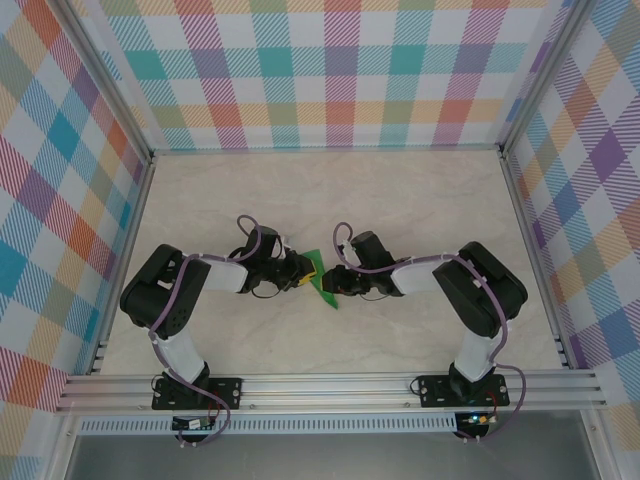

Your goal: Fold a paper plane with a square sheet of paper (pick it up from the middle)

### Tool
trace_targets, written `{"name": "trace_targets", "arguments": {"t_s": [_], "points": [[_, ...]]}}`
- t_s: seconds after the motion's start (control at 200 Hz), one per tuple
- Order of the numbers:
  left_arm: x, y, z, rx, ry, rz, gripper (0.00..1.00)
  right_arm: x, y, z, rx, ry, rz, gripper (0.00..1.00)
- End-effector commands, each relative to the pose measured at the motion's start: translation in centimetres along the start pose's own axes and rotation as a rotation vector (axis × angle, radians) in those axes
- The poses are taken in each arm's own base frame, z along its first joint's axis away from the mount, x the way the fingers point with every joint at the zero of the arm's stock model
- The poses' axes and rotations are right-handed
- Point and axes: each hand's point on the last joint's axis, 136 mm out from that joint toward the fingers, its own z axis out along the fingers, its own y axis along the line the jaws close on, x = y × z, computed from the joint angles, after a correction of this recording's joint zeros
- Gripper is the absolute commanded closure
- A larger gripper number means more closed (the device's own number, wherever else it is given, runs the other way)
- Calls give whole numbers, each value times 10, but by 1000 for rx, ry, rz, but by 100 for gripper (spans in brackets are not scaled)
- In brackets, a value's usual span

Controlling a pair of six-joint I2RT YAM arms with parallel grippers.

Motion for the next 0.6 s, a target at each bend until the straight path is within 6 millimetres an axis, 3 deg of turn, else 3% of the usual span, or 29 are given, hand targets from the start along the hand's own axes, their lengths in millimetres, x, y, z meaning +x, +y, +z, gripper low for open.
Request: {"name": "trace_targets", "arguments": {"t_s": [0.0,0.28,0.595], "points": [[1,-6,5,11,15,32,82,-1,6,-10,14,9,-38,73],[0,-7,5,13,12,36,82,7,11,-14,-2,43,-65,72],[1,-6,4,10,11,33,83,12,9,-9,-8,79,-68,81]]}}
